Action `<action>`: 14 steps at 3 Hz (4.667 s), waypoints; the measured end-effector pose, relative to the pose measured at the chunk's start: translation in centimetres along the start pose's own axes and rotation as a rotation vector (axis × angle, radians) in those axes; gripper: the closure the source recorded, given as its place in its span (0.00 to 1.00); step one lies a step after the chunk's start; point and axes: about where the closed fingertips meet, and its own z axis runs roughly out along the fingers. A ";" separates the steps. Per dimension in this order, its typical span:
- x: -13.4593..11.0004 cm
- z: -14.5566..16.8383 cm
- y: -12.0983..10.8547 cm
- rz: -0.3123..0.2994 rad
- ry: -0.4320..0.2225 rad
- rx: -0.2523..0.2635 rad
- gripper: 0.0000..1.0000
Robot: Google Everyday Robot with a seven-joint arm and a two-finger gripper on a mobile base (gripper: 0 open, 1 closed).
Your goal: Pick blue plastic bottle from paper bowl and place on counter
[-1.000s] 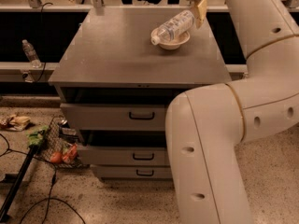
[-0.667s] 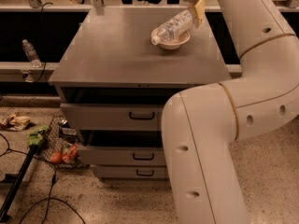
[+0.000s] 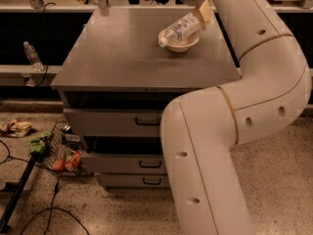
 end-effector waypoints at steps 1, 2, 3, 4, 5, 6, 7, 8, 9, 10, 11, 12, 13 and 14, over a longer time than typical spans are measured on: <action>1.1 2.2 -1.0 -0.038 0.038 0.049 0.00; 0.6 2.4 -1.3 -0.075 0.014 0.077 0.00; 0.1 2.7 -1.5 -0.092 -0.016 0.107 0.17; 0.1 3.4 -1.2 -0.108 -0.026 0.123 0.19; 0.4 4.2 -1.0 -0.121 -0.029 0.136 0.03; 0.8 5.7 -1.1 -0.125 -0.022 0.156 0.15; 0.8 6.4 -0.9 -0.145 -0.029 0.167 0.36; 1.1 7.1 -0.8 -0.169 -0.025 0.178 0.60; 1.4 7.2 -0.7 -0.203 -0.007 0.162 0.91; 1.1 5.6 -0.1 -0.250 -0.004 0.112 1.00; 0.9 1.5 0.8 -0.328 0.013 0.022 1.00; 4.5 0.5 2.1 -0.402 0.155 -0.115 1.00; 7.9 0.5 3.8 -0.419 0.277 -0.233 1.00; 10.2 -0.2 7.2 -0.507 0.318 -0.364 1.00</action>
Offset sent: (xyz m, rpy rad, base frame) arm 0.1385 -0.0347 0.0639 -0.1524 0.0382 0.0435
